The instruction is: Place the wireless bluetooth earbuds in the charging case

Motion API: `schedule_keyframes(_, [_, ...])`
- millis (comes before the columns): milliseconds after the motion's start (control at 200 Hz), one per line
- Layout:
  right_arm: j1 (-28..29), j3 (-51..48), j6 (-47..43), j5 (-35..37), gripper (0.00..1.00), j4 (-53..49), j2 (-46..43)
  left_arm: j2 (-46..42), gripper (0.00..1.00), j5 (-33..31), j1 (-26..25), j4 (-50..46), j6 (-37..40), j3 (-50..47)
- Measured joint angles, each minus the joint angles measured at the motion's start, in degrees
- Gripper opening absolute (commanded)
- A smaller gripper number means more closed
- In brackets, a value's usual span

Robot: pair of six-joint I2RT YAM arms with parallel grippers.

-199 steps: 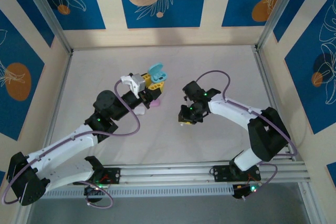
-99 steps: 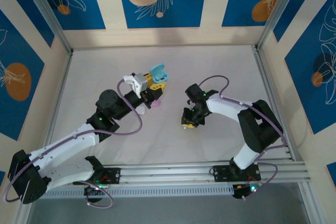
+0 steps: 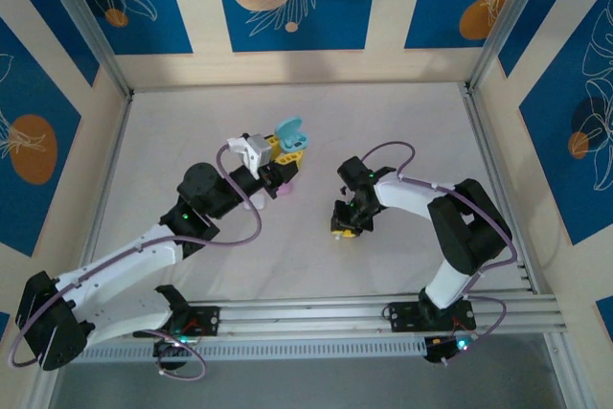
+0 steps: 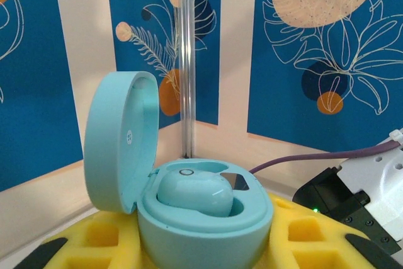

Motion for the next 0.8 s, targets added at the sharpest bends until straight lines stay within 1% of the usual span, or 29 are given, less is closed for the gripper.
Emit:
schedule_keyframes(340, [-0.5,-0.66,-0.87,-0.09,0.24,0.17,0.0,-0.04,0.24,0.02,0.0,-0.07,-0.37,0.0])
schedule_keyframes(800, [-1.25,-1.36,-0.83,-2.19,0.24,1.09,0.0,-0.46,0.24,0.96,0.0,-0.11,0.35,0.0])
